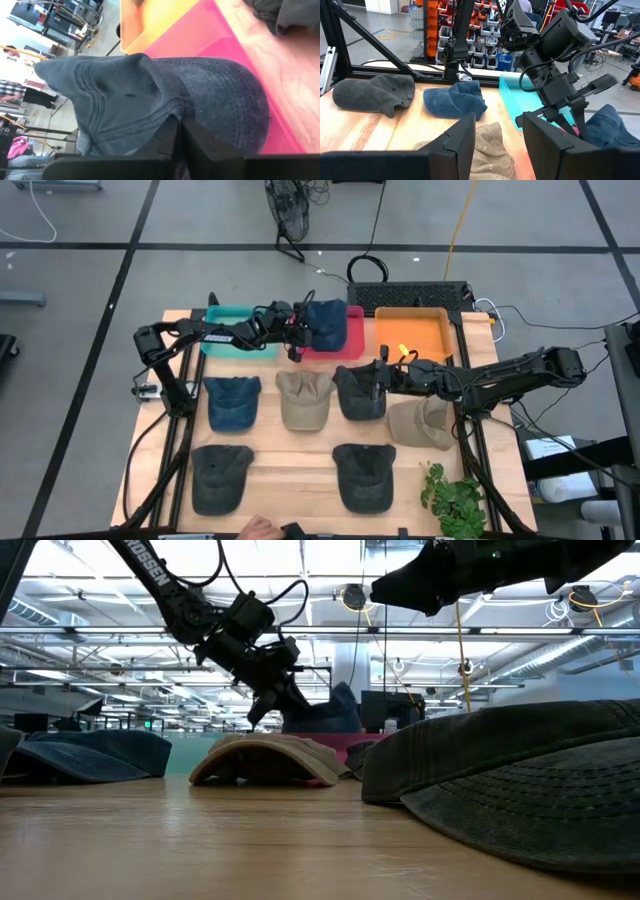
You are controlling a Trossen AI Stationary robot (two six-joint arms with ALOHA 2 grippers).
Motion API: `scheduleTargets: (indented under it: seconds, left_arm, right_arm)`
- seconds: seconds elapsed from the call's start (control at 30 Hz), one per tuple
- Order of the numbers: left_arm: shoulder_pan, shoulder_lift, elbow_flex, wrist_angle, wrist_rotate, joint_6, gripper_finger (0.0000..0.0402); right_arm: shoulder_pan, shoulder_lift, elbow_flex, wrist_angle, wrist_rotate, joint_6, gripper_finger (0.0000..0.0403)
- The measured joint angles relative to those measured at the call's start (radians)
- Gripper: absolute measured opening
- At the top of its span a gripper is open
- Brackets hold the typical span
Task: Pick & Place hat
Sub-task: Put the bottom blue cap into the red bin
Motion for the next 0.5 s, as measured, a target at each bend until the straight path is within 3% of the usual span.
scheduleTargets:
  seconds: [0.3,0.5]
  left_arm:
    - [-0.038,-0.001,0.000,0.004,-0.004,-0.004,0.0068]
    - [-0.047,-0.001,0.000,0.067,-0.097,-0.021,0.0103]
  right_arm:
    - [0.000,0.000,0.000,0.000,0.000,0.000,0.0141]
    - [0.000,0.000,0.000,0.001,0.000,0.000,0.0141]
